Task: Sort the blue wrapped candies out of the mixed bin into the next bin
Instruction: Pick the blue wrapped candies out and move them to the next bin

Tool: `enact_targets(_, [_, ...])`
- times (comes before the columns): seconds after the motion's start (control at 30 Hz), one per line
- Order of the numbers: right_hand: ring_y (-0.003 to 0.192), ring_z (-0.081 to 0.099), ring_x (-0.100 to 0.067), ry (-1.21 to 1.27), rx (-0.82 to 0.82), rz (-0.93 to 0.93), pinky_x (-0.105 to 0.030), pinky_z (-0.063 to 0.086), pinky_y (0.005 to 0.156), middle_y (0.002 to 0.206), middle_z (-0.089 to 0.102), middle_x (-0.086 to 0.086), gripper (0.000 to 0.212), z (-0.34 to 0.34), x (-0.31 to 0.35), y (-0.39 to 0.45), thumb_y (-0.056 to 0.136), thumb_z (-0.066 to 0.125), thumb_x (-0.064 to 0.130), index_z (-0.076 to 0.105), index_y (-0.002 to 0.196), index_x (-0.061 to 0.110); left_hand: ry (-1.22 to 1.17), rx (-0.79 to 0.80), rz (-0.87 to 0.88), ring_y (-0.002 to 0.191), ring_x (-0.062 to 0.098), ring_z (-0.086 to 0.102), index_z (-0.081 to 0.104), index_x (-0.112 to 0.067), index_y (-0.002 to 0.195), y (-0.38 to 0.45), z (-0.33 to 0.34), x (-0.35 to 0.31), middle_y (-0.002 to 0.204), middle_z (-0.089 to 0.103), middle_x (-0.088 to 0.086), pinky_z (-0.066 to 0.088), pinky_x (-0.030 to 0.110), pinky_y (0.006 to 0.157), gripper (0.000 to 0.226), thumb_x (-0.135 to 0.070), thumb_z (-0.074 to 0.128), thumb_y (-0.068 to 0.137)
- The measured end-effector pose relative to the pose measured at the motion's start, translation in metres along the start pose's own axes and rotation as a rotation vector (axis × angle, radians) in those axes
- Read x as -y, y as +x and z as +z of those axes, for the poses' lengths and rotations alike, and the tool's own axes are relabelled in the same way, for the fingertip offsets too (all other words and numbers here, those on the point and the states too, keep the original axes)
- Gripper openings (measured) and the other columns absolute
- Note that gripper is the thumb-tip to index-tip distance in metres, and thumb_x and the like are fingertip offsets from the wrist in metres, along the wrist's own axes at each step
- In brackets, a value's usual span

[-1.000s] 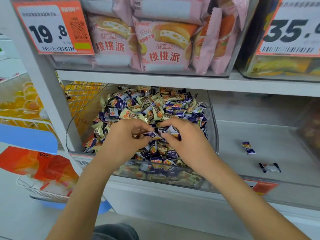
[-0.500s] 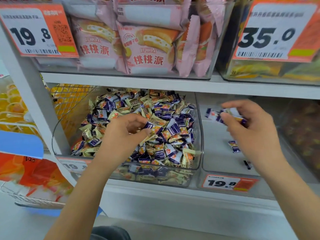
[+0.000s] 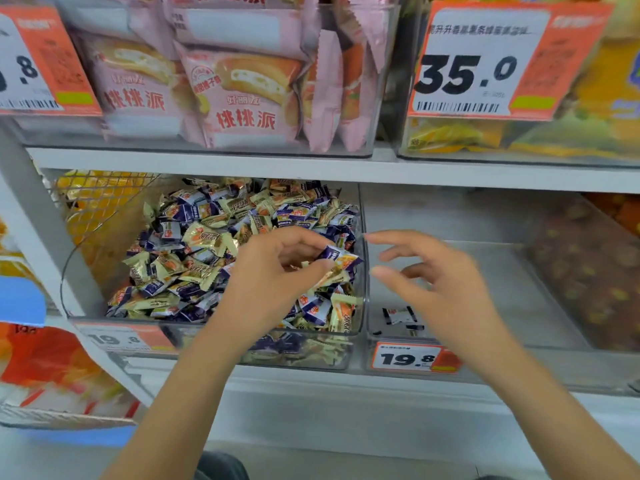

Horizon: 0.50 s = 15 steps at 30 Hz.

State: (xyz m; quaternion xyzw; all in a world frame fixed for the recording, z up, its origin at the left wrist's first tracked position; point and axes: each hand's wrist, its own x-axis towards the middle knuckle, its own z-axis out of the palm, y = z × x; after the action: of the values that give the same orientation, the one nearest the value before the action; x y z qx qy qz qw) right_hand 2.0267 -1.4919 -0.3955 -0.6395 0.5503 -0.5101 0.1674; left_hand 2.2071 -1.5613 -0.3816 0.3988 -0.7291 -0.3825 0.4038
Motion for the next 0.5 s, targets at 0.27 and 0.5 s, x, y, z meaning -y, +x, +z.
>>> enact_targets(0.27, [0.074,0.063,-0.001,0.032,-0.137,-0.013,-0.011,0.047,0.068,0.082,0.069,0.018,0.023,0.006,-0.001,-0.001,0.08,0.071,0.011,0.068,0.087,0.033,0.079,0.106,0.033,0.078,-0.005,0.065,0.071,-0.026,0.085,-0.003,0.006,-0.005,0.08,0.071,-0.016,0.048,0.006,0.072,0.012,-0.017,0.074,0.077])
enact_targets(0.5, [0.074,0.056,0.004,-0.34,-0.218,0.226,0.003,0.034,0.066,0.081,0.062,0.022,0.015,-0.029,-0.03,0.004,0.084,0.068,0.015,0.07,0.091,0.028,0.474,-0.13,-0.031,0.078,-0.008,0.058,0.071,-0.024,0.079,0.004,-0.06,0.026,0.081,0.067,-0.013,0.037,0.003,0.065,0.009,-0.016,0.071,0.081])
